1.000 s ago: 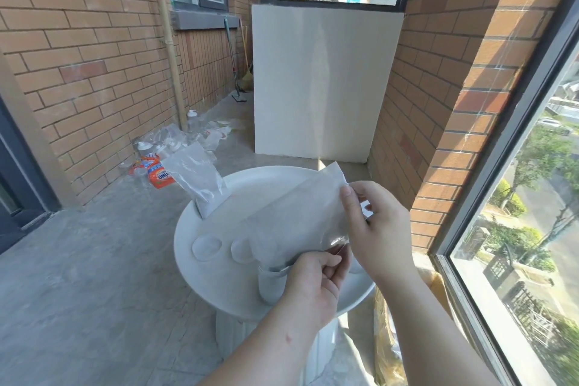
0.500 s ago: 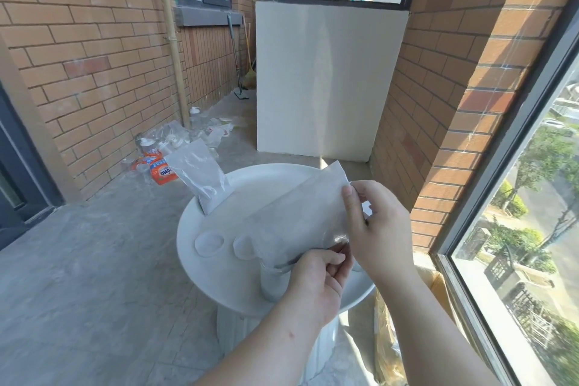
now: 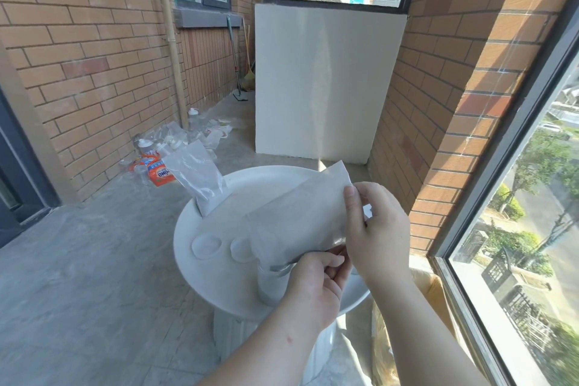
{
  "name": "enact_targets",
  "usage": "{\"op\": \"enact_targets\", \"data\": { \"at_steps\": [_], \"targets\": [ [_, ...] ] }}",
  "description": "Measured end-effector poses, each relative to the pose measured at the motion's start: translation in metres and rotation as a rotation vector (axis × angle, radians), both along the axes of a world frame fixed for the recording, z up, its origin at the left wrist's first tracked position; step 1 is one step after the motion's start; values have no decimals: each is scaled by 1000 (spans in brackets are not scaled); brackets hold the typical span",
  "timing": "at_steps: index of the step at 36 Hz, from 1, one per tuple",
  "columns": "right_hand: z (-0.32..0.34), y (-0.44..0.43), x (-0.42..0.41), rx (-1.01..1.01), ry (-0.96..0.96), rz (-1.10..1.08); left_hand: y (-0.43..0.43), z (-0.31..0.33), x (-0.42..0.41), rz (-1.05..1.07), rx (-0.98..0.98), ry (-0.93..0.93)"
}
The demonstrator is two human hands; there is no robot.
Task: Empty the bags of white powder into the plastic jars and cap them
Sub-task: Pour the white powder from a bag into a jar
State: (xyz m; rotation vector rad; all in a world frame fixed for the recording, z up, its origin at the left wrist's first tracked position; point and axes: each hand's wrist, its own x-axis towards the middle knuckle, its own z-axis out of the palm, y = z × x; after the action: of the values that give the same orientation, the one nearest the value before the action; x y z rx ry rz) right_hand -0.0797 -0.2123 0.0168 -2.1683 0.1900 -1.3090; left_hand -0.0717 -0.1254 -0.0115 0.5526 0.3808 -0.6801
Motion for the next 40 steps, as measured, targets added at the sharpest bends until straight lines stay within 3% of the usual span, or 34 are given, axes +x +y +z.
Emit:
{"op": "enact_targets", "data": {
  "at_steps": [12, 29, 40],
  "targets": [
    [2, 1, 0, 19, 16, 28, -1, 4, -2, -1, 14, -5],
    [-4, -9, -5, -26, 73, 61, -5, 6, -4, -66, -136, -72],
    [-3, -26, -20, -30, 199, 138, -10, 1, -3, -67, -130, -114]
  ]
}}
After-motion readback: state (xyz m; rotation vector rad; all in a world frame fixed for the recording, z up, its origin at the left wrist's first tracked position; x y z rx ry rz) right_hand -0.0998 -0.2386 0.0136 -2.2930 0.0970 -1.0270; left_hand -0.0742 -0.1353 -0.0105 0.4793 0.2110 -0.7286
